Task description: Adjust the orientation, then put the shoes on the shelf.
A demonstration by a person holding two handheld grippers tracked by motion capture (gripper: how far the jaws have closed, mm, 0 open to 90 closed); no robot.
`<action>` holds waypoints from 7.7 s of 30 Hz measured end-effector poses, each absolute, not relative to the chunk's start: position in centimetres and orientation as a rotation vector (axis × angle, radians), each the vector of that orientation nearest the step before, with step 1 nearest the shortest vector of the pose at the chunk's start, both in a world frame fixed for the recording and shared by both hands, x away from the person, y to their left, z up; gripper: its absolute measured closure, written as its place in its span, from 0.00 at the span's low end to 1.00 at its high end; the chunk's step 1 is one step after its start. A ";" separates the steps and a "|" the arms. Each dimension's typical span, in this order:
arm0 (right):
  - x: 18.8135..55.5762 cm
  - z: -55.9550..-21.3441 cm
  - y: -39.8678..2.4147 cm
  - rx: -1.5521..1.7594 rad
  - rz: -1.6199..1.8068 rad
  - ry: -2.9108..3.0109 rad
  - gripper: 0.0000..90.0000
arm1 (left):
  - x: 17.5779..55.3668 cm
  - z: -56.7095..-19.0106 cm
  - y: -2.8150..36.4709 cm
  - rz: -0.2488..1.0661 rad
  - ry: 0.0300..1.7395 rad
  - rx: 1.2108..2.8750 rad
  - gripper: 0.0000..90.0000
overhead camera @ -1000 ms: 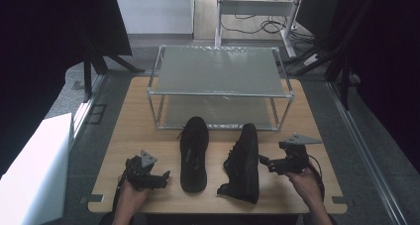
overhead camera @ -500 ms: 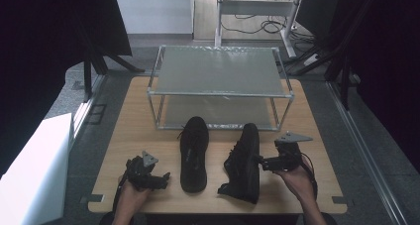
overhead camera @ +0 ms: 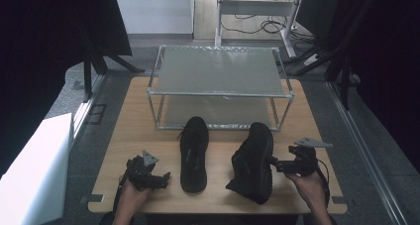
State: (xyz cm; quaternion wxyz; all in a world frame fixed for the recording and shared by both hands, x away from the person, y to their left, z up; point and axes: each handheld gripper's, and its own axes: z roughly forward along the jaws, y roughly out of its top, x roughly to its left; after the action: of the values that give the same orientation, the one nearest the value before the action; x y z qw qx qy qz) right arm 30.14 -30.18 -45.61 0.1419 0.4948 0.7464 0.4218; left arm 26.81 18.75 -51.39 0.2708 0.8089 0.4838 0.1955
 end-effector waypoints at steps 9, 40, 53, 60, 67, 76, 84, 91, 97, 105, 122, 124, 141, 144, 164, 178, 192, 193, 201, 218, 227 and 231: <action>29.5 -46.4 -32.6 1.479 1.170 2.124 0.07 | 26.8 -51.4 18.8 0.530 1.306 2.179 0.00; 28.9 -47.8 -33.6 1.456 1.156 2.149 0.09 | 26.5 -50.1 18.5 0.520 1.315 2.119 0.01; 27.0 -46.7 -33.5 1.450 1.307 2.123 0.08 | 26.7 -48.3 17.9 0.492 1.324 2.007 0.01; 26.8 -46.5 -32.3 1.424 1.343 2.152 0.08 | 27.4 -47.3 16.6 0.485 1.283 1.985 0.01; 27.6 -46.9 -30.9 1.416 1.316 2.183 0.09 | 28.6 -46.8 15.0 0.471 1.258 1.982 0.01; 29.0 -47.4 -29.4 1.434 1.297 2.205 0.09 | 30.6 -46.5 12.9 0.415 1.232 1.989 0.00; 30.2 -48.5 -28.1 1.443 1.228 2.224 0.10 | 31.5 -47.5 11.7 0.371 1.237 2.010 0.01; 30.7 -48.8 -26.7 1.402 1.062 2.164 0.22 | 32.3 -48.7 11.1 0.413 1.279 2.066 0.01; 31.0 -49.0 -26.9 1.417 1.003 2.104 0.45 | 32.9 -49.1 10.7 0.425 1.303 2.065 0.10; 30.9 -48.8 -28.0 1.433 1.001 2.036 0.79 | 32.9 -48.8 10.6 0.487 1.334 2.073 0.53; 31.1 -48.8 -29.8 1.612 1.261 2.022 0.85 | 33.5 -48.8 15.1 0.313 1.354 1.931 0.88; 31.2 -48.6 -29.8 1.632 1.316 2.020 0.85 | 33.6 -48.8 15.7 0.255 1.352 1.901 0.88; 31.2 -45.0 -29.4 1.628 1.590 1.971 0.85 | 31.3 -45.0 15.6 0.251 1.273 1.785 0.88; 31.2 -44.5 -29.3 1.621 1.616 1.970 0.85 | 31.0 -44.3 15.6 0.243 1.264 1.760 0.88; 31.8 -40.1 -28.2 1.648 1.855 1.925 0.84 | 29.6 -40.6 15.2 0.200 1.219 1.574 0.87; 34.2 -37.6 -27.6 1.708 1.957 1.834 0.84 | 31.1 -37.7 15.0 0.207 1.225 1.493 0.87; 37.1 -35.0 -26.1 1.740 1.941 1.763 0.84 | 34.7 -35.2 14.3 0.187 1.267 1.422 0.87; 37.6 -34.7 -25.7 1.750 1.941 1.756 0.84 | 35.4 -34.9 14.2 0.188 1.283 1.410 0.87; 39.4 -33.9 -25.1 1.764 1.928 1.722 0.84 | 37.5 -33.8 13.7 0.215 1.332 1.391 0.87; 44.4 -32.4 -23.5 1.861 1.826 1.629 0.84 | 42.8 -31.6 12.2 0.252 1.439 1.355 0.87; 46.5 -32.0 -22.7 1.873 1.760 1.605 0.84 | 45.6 -31.0 11.1 0.282 1.490 1.368 0.86; 47.4 -31.9 -22.4 1.867 1.706 1.599 0.84 | 46.7 -30.7 10.5 0.313 1.521 1.385 0.86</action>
State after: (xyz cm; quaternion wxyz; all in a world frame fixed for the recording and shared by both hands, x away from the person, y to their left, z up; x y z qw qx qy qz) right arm 47.42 -22.38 -31.89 0.0745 0.6222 0.5329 0.5687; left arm 46.73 10.49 -30.72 0.5058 0.5743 0.6305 0.1298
